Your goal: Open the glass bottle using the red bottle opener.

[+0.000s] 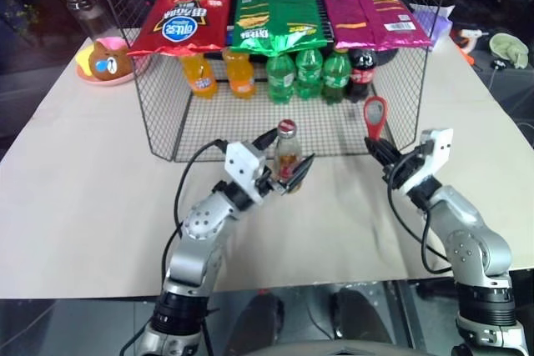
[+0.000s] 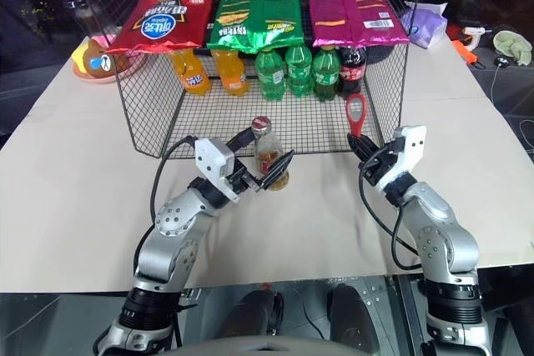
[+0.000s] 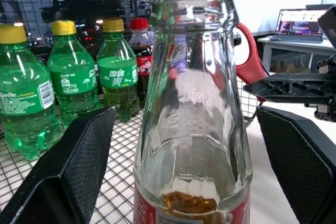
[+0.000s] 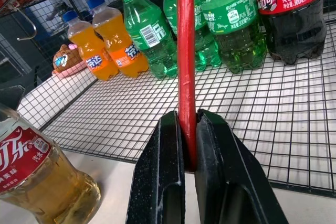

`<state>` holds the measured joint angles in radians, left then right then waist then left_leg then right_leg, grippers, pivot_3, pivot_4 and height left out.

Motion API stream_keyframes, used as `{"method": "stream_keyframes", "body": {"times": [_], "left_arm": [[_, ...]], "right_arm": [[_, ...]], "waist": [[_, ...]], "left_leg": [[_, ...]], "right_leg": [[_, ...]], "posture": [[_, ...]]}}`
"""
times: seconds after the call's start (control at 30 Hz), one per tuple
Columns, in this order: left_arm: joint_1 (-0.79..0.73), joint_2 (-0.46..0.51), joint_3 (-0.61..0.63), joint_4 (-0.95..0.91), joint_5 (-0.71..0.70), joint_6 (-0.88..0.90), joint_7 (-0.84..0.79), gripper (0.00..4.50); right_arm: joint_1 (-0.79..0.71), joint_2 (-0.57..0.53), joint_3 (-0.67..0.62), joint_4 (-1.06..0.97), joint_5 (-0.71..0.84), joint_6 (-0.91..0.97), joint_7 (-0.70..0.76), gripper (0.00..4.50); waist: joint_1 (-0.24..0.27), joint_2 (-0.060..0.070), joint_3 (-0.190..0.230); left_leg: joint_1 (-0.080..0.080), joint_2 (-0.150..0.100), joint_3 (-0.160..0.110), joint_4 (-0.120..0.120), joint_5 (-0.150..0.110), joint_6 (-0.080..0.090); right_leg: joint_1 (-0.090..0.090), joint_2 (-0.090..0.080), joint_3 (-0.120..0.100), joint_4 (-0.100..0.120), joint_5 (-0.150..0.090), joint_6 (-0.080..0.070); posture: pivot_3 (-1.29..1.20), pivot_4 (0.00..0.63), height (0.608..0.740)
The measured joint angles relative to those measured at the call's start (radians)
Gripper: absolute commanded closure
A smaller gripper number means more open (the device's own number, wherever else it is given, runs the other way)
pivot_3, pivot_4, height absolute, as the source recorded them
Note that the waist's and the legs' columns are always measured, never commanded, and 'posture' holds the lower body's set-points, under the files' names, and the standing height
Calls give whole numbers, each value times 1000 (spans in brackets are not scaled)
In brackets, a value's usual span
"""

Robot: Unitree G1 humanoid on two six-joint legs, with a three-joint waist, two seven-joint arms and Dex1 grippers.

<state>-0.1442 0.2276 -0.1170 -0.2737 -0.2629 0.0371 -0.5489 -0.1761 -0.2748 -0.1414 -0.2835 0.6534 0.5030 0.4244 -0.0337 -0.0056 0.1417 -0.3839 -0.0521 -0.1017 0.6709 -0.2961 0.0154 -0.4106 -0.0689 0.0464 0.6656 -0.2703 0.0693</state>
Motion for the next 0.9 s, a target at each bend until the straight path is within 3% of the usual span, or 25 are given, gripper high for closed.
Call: {"method": "stream_keyframes", "body": {"times": [0.37, 0.4, 0.43, 0.5, 0.53, 0.6, 0.83, 0.9], "left_arm": [[-17, -3, 0, 0, -25, -4, -5, 76], [-17, -3, 0, 0, -26, -6, -7, 574], [-17, -3, 0, 0, -26, -8, -10, 680], [-17, -3, 0, 1, -26, -12, -11, 1385], [-17, -4, 0, 2, -26, -16, -10, 1964], [-18, -5, 4, 3, -25, -22, -8, 2469], [-21, -10, 6, 8, -25, -25, -10, 2458], [-21, -10, 5, 8, -25, -26, -12, 2458]], "right_arm": [[-30, -1, 7, 26, -10, 0, 11, 4500], [-30, -1, 7, 26, -10, 0, 12, 4500], [-30, -1, 7, 26, -11, 0, 14, 4500], [-31, -1, 7, 27, -12, 0, 17, 4500], [-31, -1, 7, 27, -14, 0, 18, 4500], [-33, -1, 7, 27, -16, 0, 19, 4500], [-77, -9, 24, 22, -41, -3, 21, 4500], [-146, -106, 138, -10, -213, -102, 64, 4500]], "waist": [[0, 0, 0], [0, 0, 0], [0, 0, 0], [0, 0, 0], [0, 0, 0], [0, 0, 0], [-2, 0, 0], [-2, 0, 0]], "left_leg": [[0, 0, 0, 0, 0, 0], [0, 0, 0, 0, 0, 0], [0, 0, 0, 0, 0, 0], [0, 0, 0, 0, 0, 0], [0, 0, 0, 0, 0, 0], [0, 0, 0, 0, 0, 0], [0, 0, 0, 0, 0, 0], [0, 0, 0, 0, 0, 0]], "right_leg": [[0, 0, 0, 0, 0, 0], [0, 0, 0, 0, 0, 0], [0, 0, 0, 0, 0, 0], [0, 0, 0, 0, 0, 0], [0, 0, 0, 0, 0, 0], [0, 0, 0, 0, 0, 0], [0, 0, 0, 0, 0, 0], [0, 0, 0, 0, 0, 0]], "posture": [[0, 150, 740], [0, 150, 740], [0, 150, 740], [0, 150, 740], [0, 150, 740], [0, 150, 740], [0, 150, 740], [0, 150, 740]]}}
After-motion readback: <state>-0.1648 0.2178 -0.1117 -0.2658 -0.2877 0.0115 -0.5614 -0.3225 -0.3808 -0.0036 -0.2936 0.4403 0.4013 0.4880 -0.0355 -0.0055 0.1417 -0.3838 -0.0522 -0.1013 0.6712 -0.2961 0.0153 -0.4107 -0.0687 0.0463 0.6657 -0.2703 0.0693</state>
